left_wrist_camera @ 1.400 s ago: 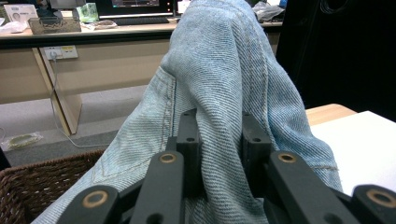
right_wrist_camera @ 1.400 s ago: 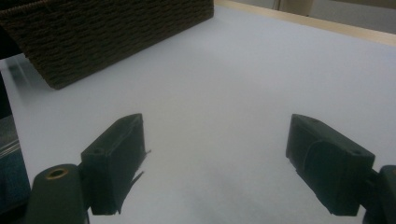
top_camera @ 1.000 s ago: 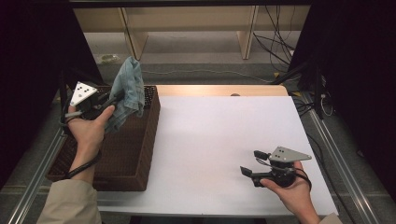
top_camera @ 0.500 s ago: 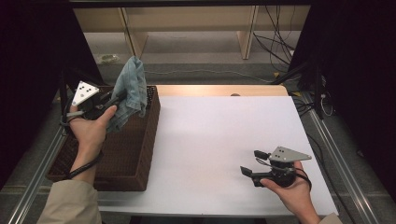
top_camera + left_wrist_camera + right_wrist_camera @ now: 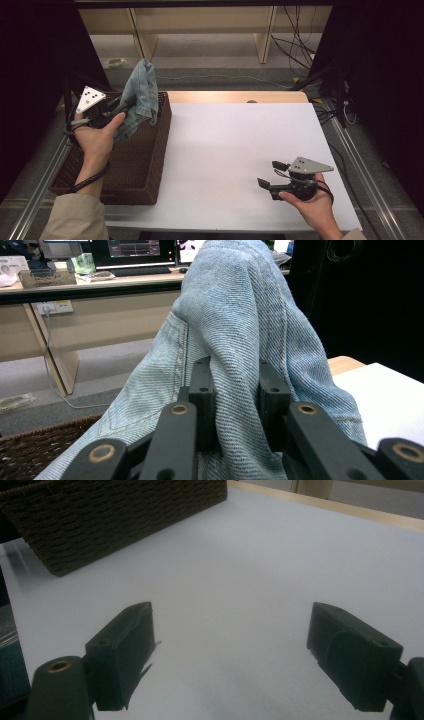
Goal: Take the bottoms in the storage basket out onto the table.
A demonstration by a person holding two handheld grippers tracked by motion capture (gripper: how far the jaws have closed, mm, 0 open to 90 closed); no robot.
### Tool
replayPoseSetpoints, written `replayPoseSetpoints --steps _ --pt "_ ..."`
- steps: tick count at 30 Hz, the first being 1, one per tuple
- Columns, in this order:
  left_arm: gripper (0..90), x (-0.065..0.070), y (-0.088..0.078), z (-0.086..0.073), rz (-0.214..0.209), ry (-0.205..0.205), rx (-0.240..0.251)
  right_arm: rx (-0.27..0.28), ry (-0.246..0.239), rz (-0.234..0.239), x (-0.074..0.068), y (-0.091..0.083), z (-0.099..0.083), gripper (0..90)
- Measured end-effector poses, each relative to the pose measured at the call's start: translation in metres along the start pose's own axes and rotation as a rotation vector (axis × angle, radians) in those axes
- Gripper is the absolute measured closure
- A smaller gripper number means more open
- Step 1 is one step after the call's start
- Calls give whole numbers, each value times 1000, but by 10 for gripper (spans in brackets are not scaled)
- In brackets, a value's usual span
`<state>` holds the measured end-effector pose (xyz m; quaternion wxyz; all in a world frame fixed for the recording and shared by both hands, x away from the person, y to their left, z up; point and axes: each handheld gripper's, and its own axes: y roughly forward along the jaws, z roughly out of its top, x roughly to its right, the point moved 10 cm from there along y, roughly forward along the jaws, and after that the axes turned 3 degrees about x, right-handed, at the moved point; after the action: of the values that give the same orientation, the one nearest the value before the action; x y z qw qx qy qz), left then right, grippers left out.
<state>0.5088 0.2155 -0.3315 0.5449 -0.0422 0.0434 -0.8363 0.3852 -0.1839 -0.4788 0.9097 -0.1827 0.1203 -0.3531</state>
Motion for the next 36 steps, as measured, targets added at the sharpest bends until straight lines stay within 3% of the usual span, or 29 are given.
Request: replayPoseSetpoints --steps 36 --pt "739 17 -1 9 -41 8 17 1 -9 6 -1 0 0 195"
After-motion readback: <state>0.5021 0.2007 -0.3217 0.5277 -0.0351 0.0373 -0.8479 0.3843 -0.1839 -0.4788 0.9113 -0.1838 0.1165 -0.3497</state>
